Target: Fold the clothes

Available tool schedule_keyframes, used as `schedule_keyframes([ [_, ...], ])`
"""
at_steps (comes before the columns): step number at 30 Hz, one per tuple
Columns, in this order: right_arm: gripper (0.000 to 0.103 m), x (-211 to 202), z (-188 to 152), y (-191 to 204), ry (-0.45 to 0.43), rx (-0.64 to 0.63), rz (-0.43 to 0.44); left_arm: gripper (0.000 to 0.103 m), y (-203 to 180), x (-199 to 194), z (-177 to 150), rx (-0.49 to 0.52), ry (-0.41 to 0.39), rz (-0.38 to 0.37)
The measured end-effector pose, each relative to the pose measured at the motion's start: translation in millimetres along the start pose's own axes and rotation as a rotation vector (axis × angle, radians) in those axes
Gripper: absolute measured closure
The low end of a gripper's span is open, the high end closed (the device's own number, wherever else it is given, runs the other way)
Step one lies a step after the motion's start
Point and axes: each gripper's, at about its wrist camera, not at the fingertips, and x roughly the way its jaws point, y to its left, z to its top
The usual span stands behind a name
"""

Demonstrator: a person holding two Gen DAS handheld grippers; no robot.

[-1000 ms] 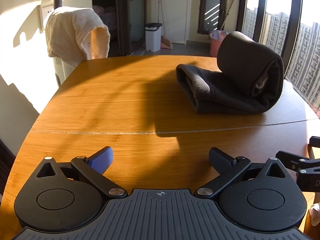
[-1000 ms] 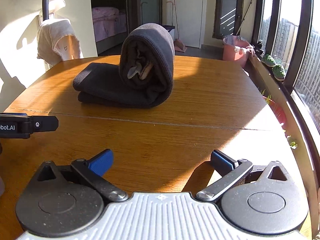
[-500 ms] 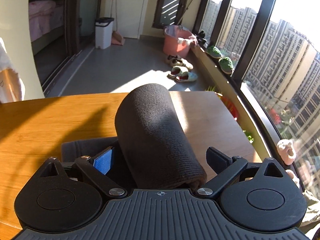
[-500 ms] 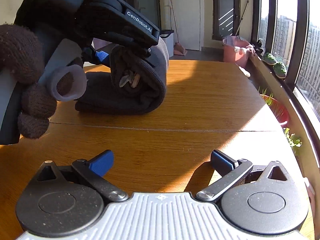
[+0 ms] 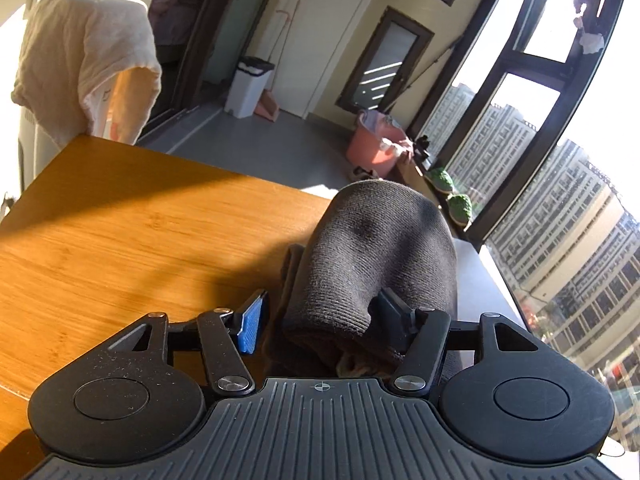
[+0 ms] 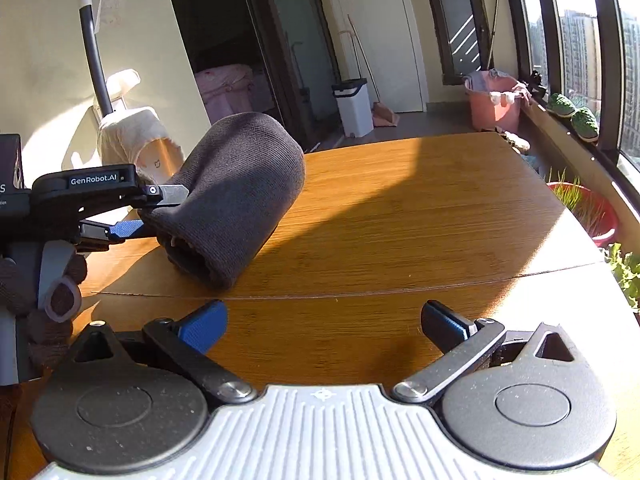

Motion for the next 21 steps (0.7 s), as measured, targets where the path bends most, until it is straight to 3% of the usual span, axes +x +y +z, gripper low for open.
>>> schedule_keyframes([
  [2, 0.000, 2, 10, 7, -0.060, 0.040, 0.035, 0.027, 13, 2, -3, -0.035, 0.007, -0.010],
  [5, 0.000, 15, 33, 23, -0.110, 0.052, 0.021, 0.026, 24, 6, -5, -0.087, 0.028, -0.045],
  [9, 0.000, 45, 86, 38, -0.129, 0.024, 0.018, 0.027, 16, 6, -7, -0.059, 0.046, -0.041],
  [11, 0.000, 77, 112, 46, -0.049, -0.038, -0.056, 0.027, 10, 4, -10, -0.033, 0.052, -0.031],
  [14, 0.000, 143, 113, 58, 0.163, -0.222, -0.202, 0.027, 5, -3, -17, 0.015, 0.040, -0.005],
  [16, 0.000, 163, 103, 63, 0.135, -0.311, -0.215, 0.027, 7, -5, -24, 0.012, 0.040, -0.011],
  [21, 0.000, 158, 117, 61, 0.063, -0.330, -0.212, 0.026, 7, 2, -29, -0.043, 0.011, -0.016],
])
